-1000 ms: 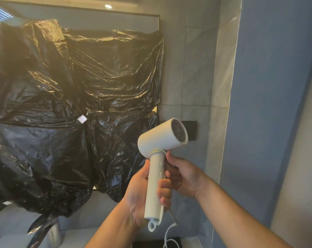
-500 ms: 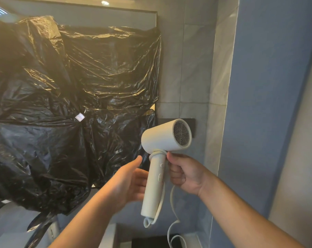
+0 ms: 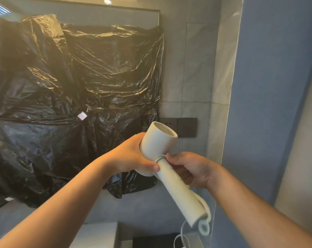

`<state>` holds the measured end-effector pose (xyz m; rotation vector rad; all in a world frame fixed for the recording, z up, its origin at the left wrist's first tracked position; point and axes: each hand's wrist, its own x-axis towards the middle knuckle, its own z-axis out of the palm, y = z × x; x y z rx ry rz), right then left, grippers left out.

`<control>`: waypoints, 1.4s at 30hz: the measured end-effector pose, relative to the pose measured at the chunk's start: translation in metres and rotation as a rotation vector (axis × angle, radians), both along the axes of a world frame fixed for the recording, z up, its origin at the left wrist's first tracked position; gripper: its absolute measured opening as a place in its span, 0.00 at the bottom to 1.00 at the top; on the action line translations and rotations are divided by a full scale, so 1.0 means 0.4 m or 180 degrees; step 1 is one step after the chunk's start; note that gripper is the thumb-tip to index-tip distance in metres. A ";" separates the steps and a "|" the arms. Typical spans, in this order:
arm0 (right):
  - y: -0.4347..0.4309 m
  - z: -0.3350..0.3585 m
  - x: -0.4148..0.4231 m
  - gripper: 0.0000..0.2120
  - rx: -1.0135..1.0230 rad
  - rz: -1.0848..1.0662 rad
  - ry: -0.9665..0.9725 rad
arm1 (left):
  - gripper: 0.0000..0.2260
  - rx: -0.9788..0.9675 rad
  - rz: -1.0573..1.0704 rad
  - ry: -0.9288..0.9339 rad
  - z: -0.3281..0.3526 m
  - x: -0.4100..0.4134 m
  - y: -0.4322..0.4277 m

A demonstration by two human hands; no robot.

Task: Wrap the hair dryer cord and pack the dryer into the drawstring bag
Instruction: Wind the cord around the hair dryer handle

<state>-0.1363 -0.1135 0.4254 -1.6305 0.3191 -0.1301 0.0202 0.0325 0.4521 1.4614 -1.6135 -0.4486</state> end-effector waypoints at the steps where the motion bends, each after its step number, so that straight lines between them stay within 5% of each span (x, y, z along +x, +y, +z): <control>1: 0.007 0.005 -0.003 0.18 -0.0051 -0.0031 0.0040 | 0.32 -0.0033 -0.0069 0.0144 -0.007 -0.001 0.000; 6: 0.022 0.061 -0.016 0.17 0.0629 0.0156 -0.0115 | 0.45 -0.0205 0.0414 0.0818 -0.048 -0.007 -0.011; 9: 0.016 0.049 -0.018 0.13 0.1576 0.0627 -0.0130 | 0.42 -0.0406 0.0232 0.1325 -0.065 -0.021 -0.017; 12: -0.017 -0.026 0.015 0.14 0.2062 0.0300 -0.0891 | 0.37 -0.0786 0.0419 0.1588 -0.072 -0.035 -0.023; 16: 0.041 -0.038 0.029 0.03 0.1538 -0.0220 -0.1491 | 0.31 -0.1125 0.0920 0.1667 -0.071 -0.052 -0.031; 23: 0.107 -0.048 0.030 0.11 0.0104 -0.0964 -0.1133 | 0.26 -0.1617 0.1811 0.1591 -0.062 -0.047 -0.041; 30: 0.129 -0.018 0.005 0.16 -0.2738 -0.0943 -0.0347 | 0.36 -0.1579 0.2860 0.0903 -0.056 -0.015 -0.030; 37: 0.102 0.064 -0.010 0.12 -0.4265 -0.0923 -0.0373 | 0.34 -0.0941 0.2439 0.0080 -0.069 -0.026 0.005; 42: 0.067 0.081 -0.019 0.06 -0.3753 -0.0903 -0.0809 | 0.38 -0.0470 0.1931 0.0177 -0.059 -0.019 0.033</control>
